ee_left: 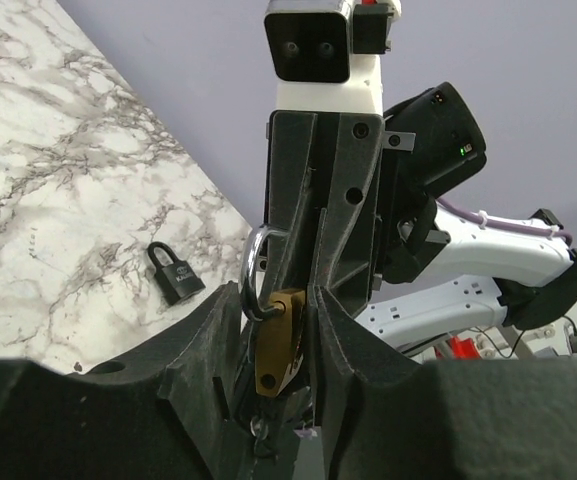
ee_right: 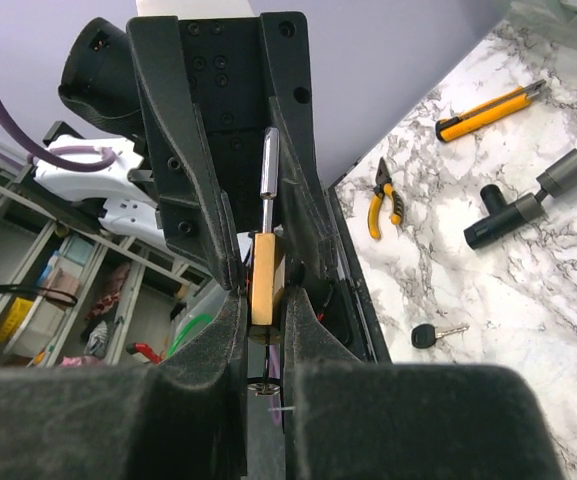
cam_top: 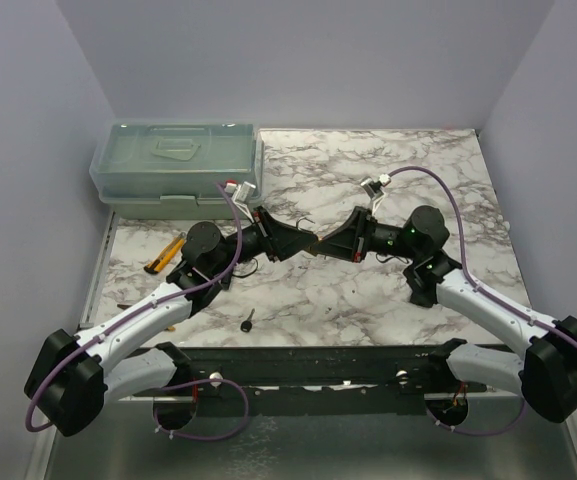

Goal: Unlock with the key

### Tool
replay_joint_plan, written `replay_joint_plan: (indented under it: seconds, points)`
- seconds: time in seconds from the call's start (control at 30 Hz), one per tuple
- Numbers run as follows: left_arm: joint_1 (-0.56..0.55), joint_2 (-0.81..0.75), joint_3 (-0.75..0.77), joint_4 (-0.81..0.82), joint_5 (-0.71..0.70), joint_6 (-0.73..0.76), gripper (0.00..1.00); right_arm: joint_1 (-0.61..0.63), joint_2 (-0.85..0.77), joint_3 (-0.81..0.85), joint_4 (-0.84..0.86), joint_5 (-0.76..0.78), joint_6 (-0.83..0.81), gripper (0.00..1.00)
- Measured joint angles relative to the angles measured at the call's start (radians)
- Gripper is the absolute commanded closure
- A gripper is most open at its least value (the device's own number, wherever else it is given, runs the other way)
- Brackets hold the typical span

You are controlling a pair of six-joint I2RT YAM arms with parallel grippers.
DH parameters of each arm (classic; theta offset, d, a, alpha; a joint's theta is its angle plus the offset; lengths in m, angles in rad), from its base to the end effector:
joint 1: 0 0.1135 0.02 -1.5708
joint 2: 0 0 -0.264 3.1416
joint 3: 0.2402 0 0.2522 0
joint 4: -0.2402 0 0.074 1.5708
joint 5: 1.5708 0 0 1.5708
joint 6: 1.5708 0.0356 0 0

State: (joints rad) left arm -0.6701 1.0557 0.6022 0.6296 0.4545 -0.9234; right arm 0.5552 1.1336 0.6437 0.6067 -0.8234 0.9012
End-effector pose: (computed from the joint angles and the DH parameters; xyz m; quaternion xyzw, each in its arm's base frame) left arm 0.1790 -0.1618 0.3084 0.0923 0.6425 -0.6352 0.4186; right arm 0.1988 0.1540 0.3018 -0.1897 0.6515 0.6542 0.3341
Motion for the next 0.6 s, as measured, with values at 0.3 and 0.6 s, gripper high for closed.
replay_joint_plan:
  seconds: [0.3, 0.6]
  points:
    - [0.002, 0.000, 0.005, 0.009, 0.029, -0.008, 1.00, -0.002, 0.020, 0.000, 0.040, -0.022, 0.021, 1.00]
    - [0.002, -0.004, 0.005, 0.007, 0.015, -0.011, 1.00, -0.005, 0.023, 0.000, 0.057, -0.033, 0.028, 0.37]
